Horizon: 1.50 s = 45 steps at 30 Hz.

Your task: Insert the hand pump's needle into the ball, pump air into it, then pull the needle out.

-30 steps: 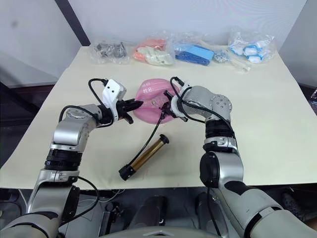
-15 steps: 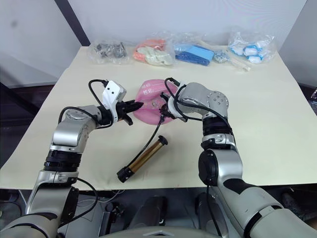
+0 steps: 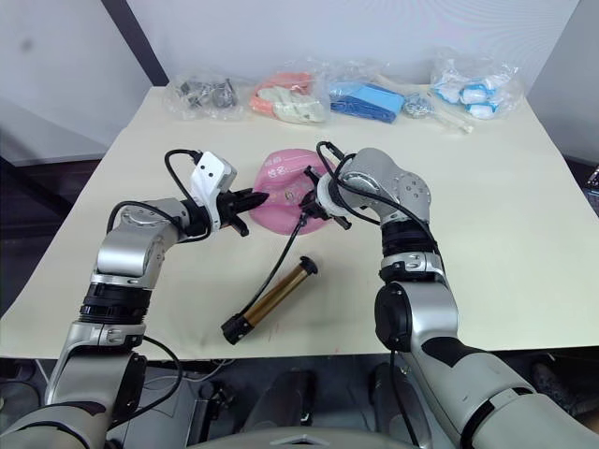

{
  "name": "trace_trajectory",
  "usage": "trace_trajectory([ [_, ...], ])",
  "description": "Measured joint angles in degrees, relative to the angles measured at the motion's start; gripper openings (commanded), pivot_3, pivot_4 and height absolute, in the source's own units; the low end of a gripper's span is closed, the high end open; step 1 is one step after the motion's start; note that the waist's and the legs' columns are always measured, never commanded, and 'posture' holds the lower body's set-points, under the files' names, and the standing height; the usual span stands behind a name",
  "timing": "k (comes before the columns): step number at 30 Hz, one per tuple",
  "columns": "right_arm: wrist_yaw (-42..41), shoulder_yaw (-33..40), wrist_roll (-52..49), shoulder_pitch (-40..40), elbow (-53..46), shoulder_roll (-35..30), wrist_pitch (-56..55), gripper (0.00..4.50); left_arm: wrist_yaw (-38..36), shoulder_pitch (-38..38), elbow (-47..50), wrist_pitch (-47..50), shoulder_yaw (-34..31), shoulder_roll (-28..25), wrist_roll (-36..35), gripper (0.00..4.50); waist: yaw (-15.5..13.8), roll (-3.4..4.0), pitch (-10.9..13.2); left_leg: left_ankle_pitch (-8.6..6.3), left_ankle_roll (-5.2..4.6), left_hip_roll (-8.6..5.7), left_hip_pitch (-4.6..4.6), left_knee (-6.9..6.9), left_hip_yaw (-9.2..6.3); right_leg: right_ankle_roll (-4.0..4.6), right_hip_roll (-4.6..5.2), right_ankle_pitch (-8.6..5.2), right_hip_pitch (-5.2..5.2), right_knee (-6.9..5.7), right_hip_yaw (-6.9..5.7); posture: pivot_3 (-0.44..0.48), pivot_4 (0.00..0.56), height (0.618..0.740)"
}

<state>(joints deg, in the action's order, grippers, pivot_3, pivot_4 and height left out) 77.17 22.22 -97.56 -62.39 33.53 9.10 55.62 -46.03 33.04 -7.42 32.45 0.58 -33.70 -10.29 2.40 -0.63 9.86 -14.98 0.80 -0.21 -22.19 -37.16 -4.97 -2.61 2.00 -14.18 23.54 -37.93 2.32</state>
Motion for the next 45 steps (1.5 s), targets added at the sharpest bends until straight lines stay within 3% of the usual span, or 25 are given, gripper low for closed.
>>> trace_trajectory([
  [8,5.35,-3.03,-3.12,0.40,-4.13,0.00,-5.23,0.38,-0.06,-0.22,-0.44,-1.14,0.08,-0.54,0.09,0.00,0.16,0.02,0.01,0.00,0.00,0.02,-0.09,0.00,0.00,0.00,-0.01,0.00,0.08,0.01,-0.01,0.000,0.150,0.740],
  [22,1.61,-8.41,-10.99,2.10,-4.49,-0.17,-3.14,0.38,-0.17,-2.53,-2.94,-11.80,-0.09,-0.62,1.15,0.00,0.21,0.05,0.03,0.00,0.00,0.11,-0.12,0.00,0.03,0.02,-0.06,0.00,0.13,0.00,0.00,0.000,0.150,0.740],
  [45,0.12,-10.65,-10.80,4.14,-5.45,-0.66,-5.86,0.38,-0.47,-2.14,-6.87,-17.74,-0.45,-0.29,1.14,0.00,0.17,0.05,0.03,0.00,0.00,0.10,-0.27,-0.04,0.01,0.02,-0.06,0.01,0.27,-0.03,-0.02,0.000,0.150,0.740],
])
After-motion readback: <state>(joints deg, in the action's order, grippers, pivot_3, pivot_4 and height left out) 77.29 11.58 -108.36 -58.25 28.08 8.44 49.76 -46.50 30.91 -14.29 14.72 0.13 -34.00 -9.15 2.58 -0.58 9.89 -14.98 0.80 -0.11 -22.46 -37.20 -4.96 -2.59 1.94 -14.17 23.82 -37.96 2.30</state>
